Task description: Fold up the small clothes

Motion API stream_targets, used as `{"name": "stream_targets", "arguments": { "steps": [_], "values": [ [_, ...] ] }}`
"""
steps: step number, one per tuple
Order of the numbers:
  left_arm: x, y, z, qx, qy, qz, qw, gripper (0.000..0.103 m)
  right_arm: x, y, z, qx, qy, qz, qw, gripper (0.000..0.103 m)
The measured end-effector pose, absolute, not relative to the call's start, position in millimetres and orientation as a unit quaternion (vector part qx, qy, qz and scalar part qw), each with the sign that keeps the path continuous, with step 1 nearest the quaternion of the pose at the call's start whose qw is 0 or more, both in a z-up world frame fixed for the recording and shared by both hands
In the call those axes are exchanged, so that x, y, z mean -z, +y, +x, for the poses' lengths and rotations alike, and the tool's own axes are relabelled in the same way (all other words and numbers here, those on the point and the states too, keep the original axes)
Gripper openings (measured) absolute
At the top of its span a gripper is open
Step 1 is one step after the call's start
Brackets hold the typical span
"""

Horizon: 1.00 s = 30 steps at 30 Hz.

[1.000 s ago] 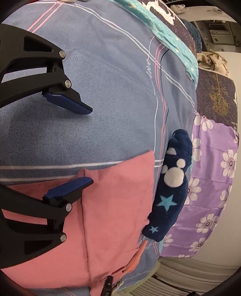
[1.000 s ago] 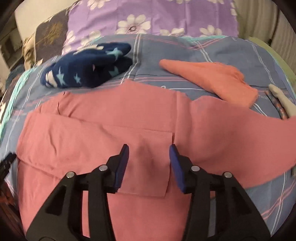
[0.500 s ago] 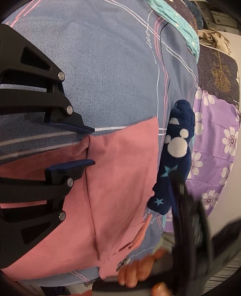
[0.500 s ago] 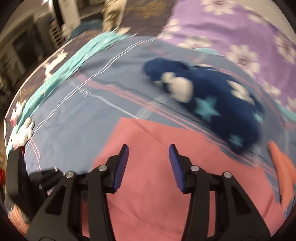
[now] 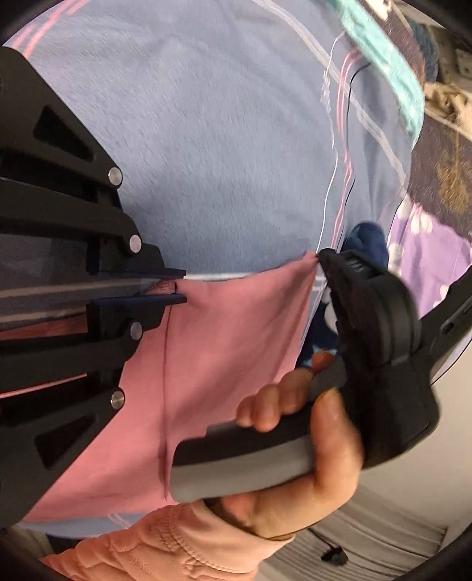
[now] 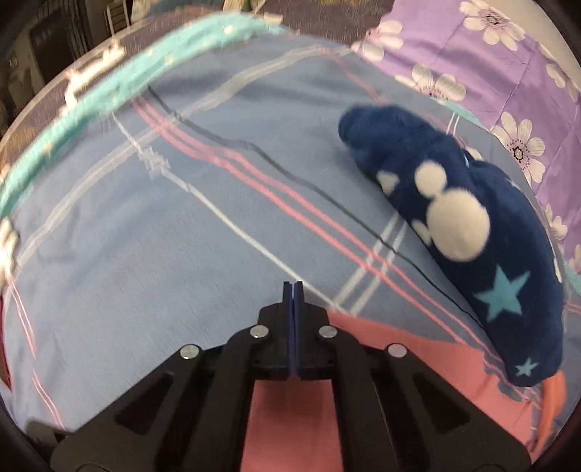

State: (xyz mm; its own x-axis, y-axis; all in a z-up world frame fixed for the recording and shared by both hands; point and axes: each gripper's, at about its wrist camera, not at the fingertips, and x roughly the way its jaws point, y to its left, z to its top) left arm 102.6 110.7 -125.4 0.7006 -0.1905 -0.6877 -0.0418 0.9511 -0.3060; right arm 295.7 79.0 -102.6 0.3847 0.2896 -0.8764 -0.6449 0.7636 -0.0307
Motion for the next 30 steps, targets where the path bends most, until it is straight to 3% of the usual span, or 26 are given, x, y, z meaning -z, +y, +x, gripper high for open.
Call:
{"name": "stream_targets", "arguments": {
  "steps": [4,9,18,22,23,27,30],
  "values": [
    [122,94,99,0.014,0.383,-0.106,0.918,0.007,107,84,296,-0.299,0.463,-0.178,0.816,0.0],
    [125,105,100,0.026,0.387,-0.134,0.912,0.01,81,33,278,-0.28,0.448,-0.142,0.837,0.002],
    [129,112,100,0.033,0.386,-0.149,0.91,0.013,68,-199,174,-0.17,0.453,0.009,0.875,0.007],
    [113,111,92,0.024,0.366,-0.162,0.916,0.019,107,-288,166,-0.065,0.498,0.084,0.861,0.012],
    [106,107,91,0.032,0.357,-0.158,0.92,0.02,123,-305,166,-0.056,0.508,0.103,0.853,0.003],
    [66,63,92,0.064,0.339,-0.104,0.933,0.041,142,-342,161,-0.114,0.471,0.226,0.845,0.003],
    [59,28,113,0.101,0.364,-0.087,0.922,0.041,143,-339,159,-0.117,0.462,0.214,0.852,0.003]
  ]
}}
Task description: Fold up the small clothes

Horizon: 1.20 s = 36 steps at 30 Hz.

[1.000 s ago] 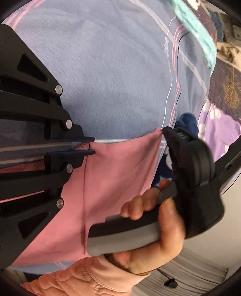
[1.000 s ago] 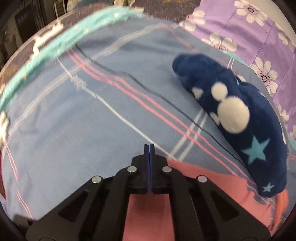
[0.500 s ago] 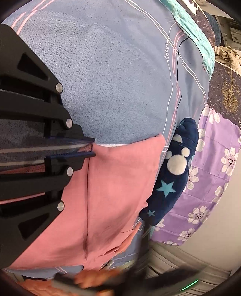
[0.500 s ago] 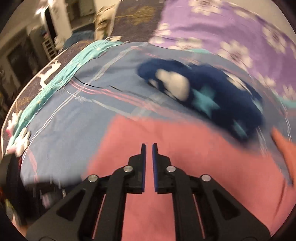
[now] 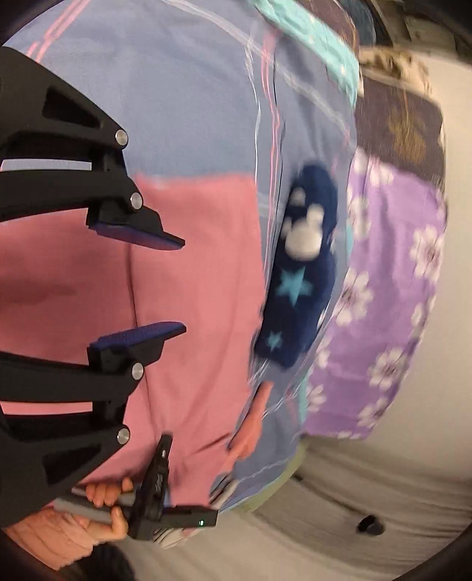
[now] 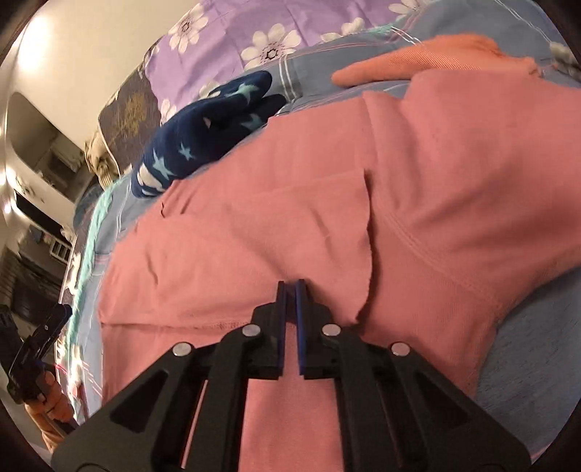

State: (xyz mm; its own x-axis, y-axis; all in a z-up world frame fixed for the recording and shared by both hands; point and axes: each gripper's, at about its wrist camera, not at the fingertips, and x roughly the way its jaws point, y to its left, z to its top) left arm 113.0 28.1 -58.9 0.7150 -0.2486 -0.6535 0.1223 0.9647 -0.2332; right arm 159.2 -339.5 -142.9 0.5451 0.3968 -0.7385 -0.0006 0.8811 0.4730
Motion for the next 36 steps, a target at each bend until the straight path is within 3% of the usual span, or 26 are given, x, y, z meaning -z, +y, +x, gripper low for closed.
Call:
{"name": "stream_targets", "arguments": {
  "steps": [4,6,8,10,13,17,25,28,29,30,36],
  "values": [
    [94,-11,156,0.109,0.423,-0.077,0.896,0.041,123,-338,146,-0.103,0.466,0.174,0.862,0.003],
    [127,-22,169,0.082,0.464,-0.053,0.881,0.043,93,-358,126,-0.08,0.421,0.177,0.886,0.007],
    [134,-34,160,0.081,0.429,-0.008,0.9,0.055,66,-394,107,-0.054,0.379,0.181,0.906,0.017],
    [133,-43,158,0.069,0.428,0.021,0.901,0.059,36,-460,86,0.012,0.335,0.211,0.918,0.029],
    [135,-47,157,0.063,0.428,0.033,0.901,0.062,19,-557,61,0.106,0.302,0.285,0.903,0.033],
    [135,-39,154,0.075,0.424,0.017,0.903,0.065,41,-675,32,0.185,0.281,0.42,0.843,0.034],
    [135,-48,156,0.071,0.42,0.031,0.904,0.069,86,-731,26,0.212,0.272,0.489,0.801,0.038],
    [134,-46,155,0.075,0.42,0.026,0.904,0.07,88,-734,32,0.214,0.256,0.495,0.802,0.035],
    [134,-46,155,0.076,0.419,0.025,0.904,0.07,86,-733,32,0.222,0.252,0.491,0.804,0.016],
    [134,-47,155,0.077,0.419,0.025,0.904,0.07,81,-730,32,0.232,0.249,0.481,0.808,0.007],
    [135,-47,155,0.08,0.419,0.022,0.904,0.073,27,-673,55,0.166,0.208,0.422,0.867,0.006]
  ]
}}
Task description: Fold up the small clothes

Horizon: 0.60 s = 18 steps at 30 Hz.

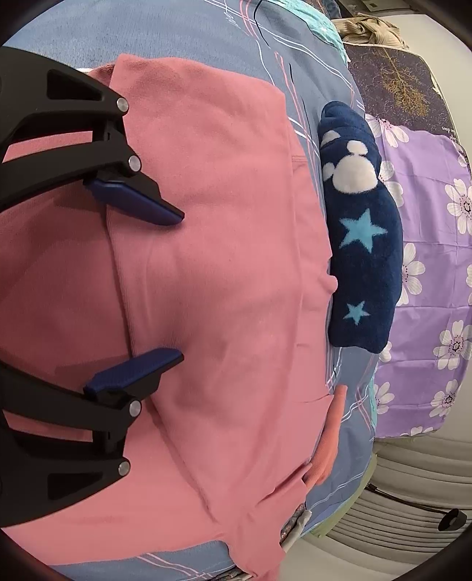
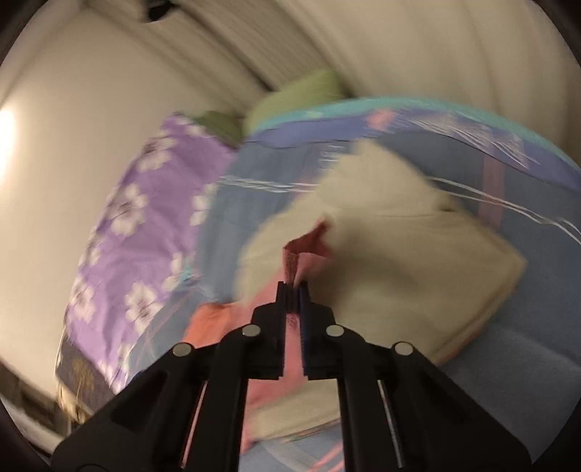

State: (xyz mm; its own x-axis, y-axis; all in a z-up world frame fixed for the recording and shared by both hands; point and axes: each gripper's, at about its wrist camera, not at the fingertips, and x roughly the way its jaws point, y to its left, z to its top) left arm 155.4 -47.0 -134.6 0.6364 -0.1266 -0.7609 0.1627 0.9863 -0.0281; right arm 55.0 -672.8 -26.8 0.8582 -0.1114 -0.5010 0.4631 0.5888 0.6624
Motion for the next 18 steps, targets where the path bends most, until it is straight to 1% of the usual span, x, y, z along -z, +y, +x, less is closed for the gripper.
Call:
{"name": "stream_targets", "arguments": {
  "steps": [3,5,7,8,10,13,15,18],
  "values": [
    [134,-47,156,0.084,0.418,0.019,0.904,0.075,5,-605,81,0.061,0.207,0.398,0.891,0.006],
    [134,-46,155,0.086,0.418,0.015,0.904,0.075,-5,-532,102,-0.03,0.22,0.361,0.906,0.006],
    [133,-44,155,0.091,0.416,0.006,0.905,0.075,0,-455,117,-0.121,0.243,0.326,0.905,0.006],
    [132,-41,154,0.096,0.415,-0.003,0.905,0.075,9,-419,123,-0.162,0.256,0.314,0.9,0.006],
    [132,-37,154,0.103,0.413,-0.018,0.904,0.075,36,-357,132,-0.216,0.307,0.281,0.883,0.006],
    [130,-28,154,0.12,0.409,-0.051,0.903,0.075,91,-297,140,-0.224,0.39,0.232,0.863,0.006],
    [129,-21,153,0.131,0.405,-0.075,0.902,0.074,117,-287,142,-0.213,0.425,0.227,0.85,0.006],
    [124,-13,151,0.142,0.401,-0.12,0.897,0.066,131,-286,138,-0.206,0.436,0.218,0.849,0.006]
  ]
}}
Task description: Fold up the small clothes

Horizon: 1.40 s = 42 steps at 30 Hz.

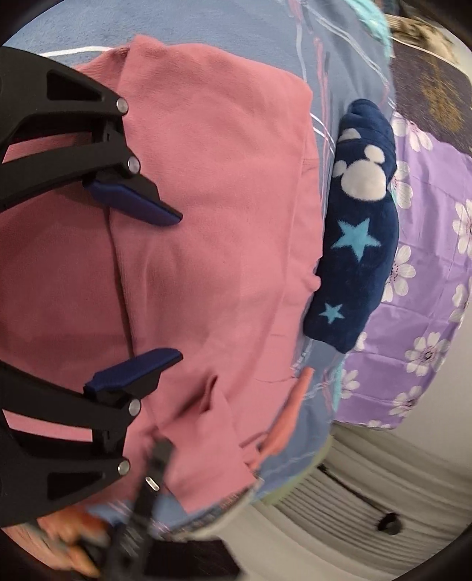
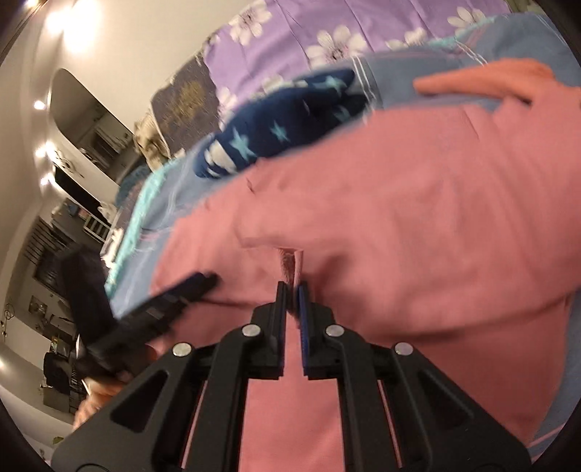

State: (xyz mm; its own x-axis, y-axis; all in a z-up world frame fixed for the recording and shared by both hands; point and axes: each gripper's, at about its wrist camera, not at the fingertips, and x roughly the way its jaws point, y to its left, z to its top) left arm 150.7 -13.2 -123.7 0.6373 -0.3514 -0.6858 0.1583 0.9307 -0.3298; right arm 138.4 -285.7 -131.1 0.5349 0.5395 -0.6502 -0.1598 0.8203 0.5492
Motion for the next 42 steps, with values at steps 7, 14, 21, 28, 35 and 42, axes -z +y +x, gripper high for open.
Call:
{"name": "stream_targets", "arguments": {
  "steps": [7,14,21,28,35,42],
  "values": [
    [102,-33,152,0.241,0.407,-0.218,0.854,0.063,130,-268,129,-0.214,0.41,0.173,0.87,0.006],
    [121,-71,178,0.244,0.479,-0.231,0.811,0.061,132,-281,125,-0.23,0.393,0.201,0.867,0.006],
    [121,-106,194,0.238,0.497,-0.198,0.811,0.002,131,-287,122,-0.257,0.38,0.222,0.861,0.01],
    [32,-87,191,0.23,0.402,-0.153,0.873,0.002,131,-313,125,-0.216,0.376,0.251,0.865,0.02],
    [-19,-29,170,0.15,0.348,-0.075,0.922,0.002,148,-335,136,-0.126,0.416,0.282,0.855,0.002],
    [12,36,164,0.076,0.377,-0.056,0.921,0.002,142,-326,128,-0.098,0.412,0.247,0.871,0.001]
  ]
}}
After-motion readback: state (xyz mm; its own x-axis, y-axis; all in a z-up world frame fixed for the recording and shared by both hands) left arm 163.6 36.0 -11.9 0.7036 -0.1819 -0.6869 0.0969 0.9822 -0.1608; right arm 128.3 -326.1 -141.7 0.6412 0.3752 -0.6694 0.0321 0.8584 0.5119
